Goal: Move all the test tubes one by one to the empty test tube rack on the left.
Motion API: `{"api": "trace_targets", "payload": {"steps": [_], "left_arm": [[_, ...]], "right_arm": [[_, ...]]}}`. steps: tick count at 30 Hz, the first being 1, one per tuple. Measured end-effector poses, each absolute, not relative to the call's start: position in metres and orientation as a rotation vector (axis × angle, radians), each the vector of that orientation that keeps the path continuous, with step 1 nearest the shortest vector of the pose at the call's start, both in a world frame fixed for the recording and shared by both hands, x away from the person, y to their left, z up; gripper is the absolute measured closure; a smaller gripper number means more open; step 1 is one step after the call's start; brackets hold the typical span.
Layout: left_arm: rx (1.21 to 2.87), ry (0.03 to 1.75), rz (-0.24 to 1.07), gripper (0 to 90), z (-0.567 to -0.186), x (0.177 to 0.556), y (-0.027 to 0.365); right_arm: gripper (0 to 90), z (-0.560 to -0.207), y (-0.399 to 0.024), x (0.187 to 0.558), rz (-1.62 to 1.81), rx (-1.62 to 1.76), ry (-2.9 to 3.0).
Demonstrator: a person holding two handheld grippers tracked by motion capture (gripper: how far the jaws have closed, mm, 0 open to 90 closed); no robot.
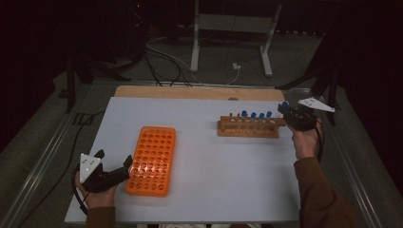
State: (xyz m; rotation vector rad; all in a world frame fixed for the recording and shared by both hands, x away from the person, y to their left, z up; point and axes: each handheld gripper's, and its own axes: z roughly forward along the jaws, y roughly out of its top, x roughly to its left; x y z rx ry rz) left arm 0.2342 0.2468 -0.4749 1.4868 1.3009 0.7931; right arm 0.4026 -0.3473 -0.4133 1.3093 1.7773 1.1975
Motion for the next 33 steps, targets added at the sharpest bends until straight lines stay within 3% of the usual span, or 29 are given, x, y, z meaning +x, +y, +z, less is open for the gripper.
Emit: {"api": "trace_targets", "payload": {"steps": [12, 33], "left_arm": [[1.491, 1.323, 0.791, 0.9, -0.475, 0.237, 0.25], [1.529, 1.248, 0.768, 0.9, -0.462, 0.239, 0.232]], "right_arm": [[76.8, -0.391, -0.344, 0.393, 1.24, 1.276, 1.794], [76.8, -0.4, -0.311, 0.37, 1.36, 1.215, 1.915]]}}
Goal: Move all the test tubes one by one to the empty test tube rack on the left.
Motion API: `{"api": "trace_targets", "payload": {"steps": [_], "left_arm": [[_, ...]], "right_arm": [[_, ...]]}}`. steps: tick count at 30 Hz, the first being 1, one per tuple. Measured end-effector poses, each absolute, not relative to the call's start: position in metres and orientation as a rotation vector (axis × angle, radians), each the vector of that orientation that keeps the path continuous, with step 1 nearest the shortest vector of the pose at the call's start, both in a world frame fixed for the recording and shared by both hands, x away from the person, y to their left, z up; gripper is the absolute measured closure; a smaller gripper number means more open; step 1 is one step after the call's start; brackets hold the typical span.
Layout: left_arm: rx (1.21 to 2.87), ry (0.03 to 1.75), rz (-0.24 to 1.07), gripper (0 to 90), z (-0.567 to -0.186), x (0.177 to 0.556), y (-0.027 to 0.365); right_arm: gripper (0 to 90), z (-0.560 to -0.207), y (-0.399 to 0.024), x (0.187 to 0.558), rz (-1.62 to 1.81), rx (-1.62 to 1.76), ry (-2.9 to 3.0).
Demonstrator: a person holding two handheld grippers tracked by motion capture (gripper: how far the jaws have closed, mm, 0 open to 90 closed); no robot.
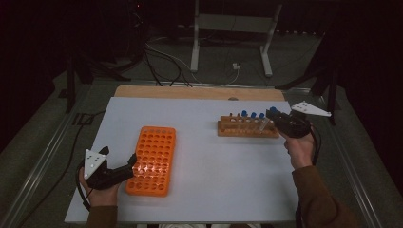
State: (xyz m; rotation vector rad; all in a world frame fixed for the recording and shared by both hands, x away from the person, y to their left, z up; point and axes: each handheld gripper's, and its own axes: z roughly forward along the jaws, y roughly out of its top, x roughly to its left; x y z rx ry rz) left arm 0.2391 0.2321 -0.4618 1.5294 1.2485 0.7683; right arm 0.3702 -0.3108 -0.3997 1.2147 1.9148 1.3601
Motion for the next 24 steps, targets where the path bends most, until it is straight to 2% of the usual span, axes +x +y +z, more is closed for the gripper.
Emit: {"api": "trace_targets", "payload": {"steps": [24], "left_arm": [[1.683, 0.99, 0.658, 0.9, -0.424, 0.27, 0.154]], "right_arm": [[76.8, -0.402, -0.231, 0.347, 1.47, 1.028, 2.111]]}}
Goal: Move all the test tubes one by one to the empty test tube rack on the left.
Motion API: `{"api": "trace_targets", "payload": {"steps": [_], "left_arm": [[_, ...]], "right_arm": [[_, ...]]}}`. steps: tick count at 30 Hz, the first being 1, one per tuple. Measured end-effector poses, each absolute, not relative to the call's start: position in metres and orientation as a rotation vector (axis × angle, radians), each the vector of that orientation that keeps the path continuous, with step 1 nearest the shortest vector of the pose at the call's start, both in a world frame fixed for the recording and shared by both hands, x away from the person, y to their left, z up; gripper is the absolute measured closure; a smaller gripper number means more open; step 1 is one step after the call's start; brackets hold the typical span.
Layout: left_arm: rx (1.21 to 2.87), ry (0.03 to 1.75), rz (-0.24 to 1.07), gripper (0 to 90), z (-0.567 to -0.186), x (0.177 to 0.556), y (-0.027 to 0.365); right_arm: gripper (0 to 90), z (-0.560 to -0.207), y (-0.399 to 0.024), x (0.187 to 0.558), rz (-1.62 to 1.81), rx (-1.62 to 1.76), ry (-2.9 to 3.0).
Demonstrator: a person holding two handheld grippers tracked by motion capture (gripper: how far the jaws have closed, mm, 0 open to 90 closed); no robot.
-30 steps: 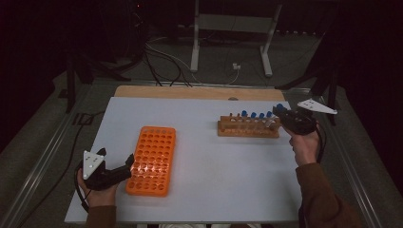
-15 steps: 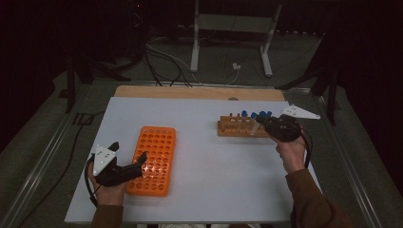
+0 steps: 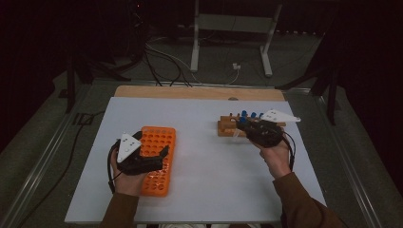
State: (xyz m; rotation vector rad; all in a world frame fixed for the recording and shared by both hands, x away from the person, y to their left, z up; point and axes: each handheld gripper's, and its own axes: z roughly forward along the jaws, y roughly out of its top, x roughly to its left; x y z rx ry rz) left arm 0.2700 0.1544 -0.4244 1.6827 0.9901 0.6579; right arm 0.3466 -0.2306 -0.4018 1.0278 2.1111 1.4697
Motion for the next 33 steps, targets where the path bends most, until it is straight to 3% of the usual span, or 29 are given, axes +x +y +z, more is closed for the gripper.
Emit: {"api": "trace_targets", "payload": {"steps": [19, 27, 33], "left_arm": [[1.776, 0.853, 0.5, 8.6, -0.434, 0.282, 0.096], [1.764, 0.814, 0.443, 18.5, -0.434, 0.284, 0.082], [1.765, 0.817, 0.432, 31.5, -0.434, 0.287, 0.072]], "right_arm": [[76.7, -0.396, -0.162, 0.332, 1.546, 0.866, 2.273], [76.7, -0.397, -0.144, 0.327, 1.584, 0.836, 2.32], [76.7, -0.399, -0.136, 0.325, 1.593, 0.818, 2.344]]}}
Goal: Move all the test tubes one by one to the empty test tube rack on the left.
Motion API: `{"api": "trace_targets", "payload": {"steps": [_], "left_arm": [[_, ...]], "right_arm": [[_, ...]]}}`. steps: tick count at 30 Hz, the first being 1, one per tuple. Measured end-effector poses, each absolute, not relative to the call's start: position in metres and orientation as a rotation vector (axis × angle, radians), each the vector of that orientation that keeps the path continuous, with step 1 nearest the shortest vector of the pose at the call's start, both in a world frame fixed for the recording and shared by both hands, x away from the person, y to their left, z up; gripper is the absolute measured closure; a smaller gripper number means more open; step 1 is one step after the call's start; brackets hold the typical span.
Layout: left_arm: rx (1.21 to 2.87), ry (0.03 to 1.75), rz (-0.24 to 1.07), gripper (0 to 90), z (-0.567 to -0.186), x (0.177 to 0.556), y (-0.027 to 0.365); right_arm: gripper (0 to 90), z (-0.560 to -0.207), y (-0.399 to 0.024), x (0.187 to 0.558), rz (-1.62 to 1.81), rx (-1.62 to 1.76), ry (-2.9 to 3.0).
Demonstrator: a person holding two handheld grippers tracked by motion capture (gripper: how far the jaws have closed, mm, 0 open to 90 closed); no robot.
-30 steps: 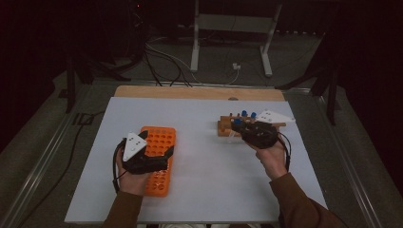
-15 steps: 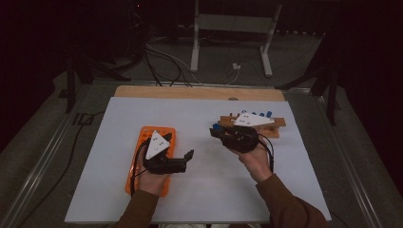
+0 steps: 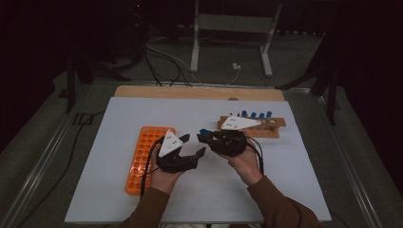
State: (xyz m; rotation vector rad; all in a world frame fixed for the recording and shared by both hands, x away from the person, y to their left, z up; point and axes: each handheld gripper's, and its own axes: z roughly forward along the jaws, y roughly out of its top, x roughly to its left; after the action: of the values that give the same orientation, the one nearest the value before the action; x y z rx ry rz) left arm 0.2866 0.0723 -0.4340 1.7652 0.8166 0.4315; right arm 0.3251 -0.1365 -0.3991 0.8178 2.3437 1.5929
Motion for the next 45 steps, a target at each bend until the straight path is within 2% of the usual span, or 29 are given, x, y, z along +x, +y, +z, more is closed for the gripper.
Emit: {"api": "trace_targets", "payload": {"steps": [11, 25, 30, 33, 34, 35, 36, 37, 38, 40, 41, 42, 43, 45], "left_arm": [[1.791, 0.791, 0.409, 63.8, -0.436, 0.287, 0.066], [1.789, 0.785, 0.425, 77.3, -0.437, 0.286, 0.07], [1.788, 0.773, 0.412, 77.9, -0.438, 0.286, 0.072], [1.784, 0.777, 0.407, 77.9, -0.438, 0.286, 0.075], [1.784, 0.777, 0.407, 77.9, -0.438, 0.286, 0.075], [1.783, 0.782, 0.41, 77.9, -0.438, 0.287, 0.077], [1.783, 0.782, 0.41, 77.9, -0.438, 0.287, 0.077], [1.783, 0.786, 0.412, 78.0, -0.438, 0.287, 0.079], [1.778, 0.794, 0.412, 78.0, -0.439, 0.287, 0.082], [1.778, 0.804, 0.417, 78.0, -0.439, 0.286, 0.086], [1.778, 0.804, 0.417, 78.0, -0.439, 0.286, 0.086], [1.776, 0.809, 0.417, 78.0, -0.44, 0.286, 0.088], [1.77, 0.815, 0.418, 78.0, -0.441, 0.285, 0.091], [1.771, 0.817, 0.419, 78.0, -0.441, 0.284, 0.094]], "right_arm": [[76.6, -0.4, -0.128, 0.322, 1.597, 0.79, 2.375], [76.7, -0.401, -0.126, 0.322, 1.608, 0.79, 2.396], [75.5, -0.401, -0.127, 0.321, 1.611, 0.783, 2.403], [62.4, -0.4, -0.129, 0.321, 1.642, 0.769, 2.397], [62.4, -0.4, -0.129, 0.321, 1.642, 0.769, 2.397], [50.4, -0.398, -0.132, 0.32, 1.65, 0.749, 2.4], [50.4, -0.398, -0.132, 0.32, 1.65, 0.749, 2.4], [39.9, -0.397, -0.136, 0.319, 1.649, 0.738, 2.399], [33.6, -0.396, -0.138, 0.318, 1.641, 0.735, 2.387], [26.4, -0.396, -0.143, 0.317, 1.633, 0.742, 2.369], [26.4, -0.396, -0.143, 0.317, 1.633, 0.742, 2.369], [18.4, -0.396, -0.15, 0.318, 1.636, 0.763, 2.346], [14.8, -0.396, -0.152, 0.318, 1.63, 0.771, 2.338], [11.9, -0.397, -0.159, 0.318, 1.623, 0.785, 2.324]]}}
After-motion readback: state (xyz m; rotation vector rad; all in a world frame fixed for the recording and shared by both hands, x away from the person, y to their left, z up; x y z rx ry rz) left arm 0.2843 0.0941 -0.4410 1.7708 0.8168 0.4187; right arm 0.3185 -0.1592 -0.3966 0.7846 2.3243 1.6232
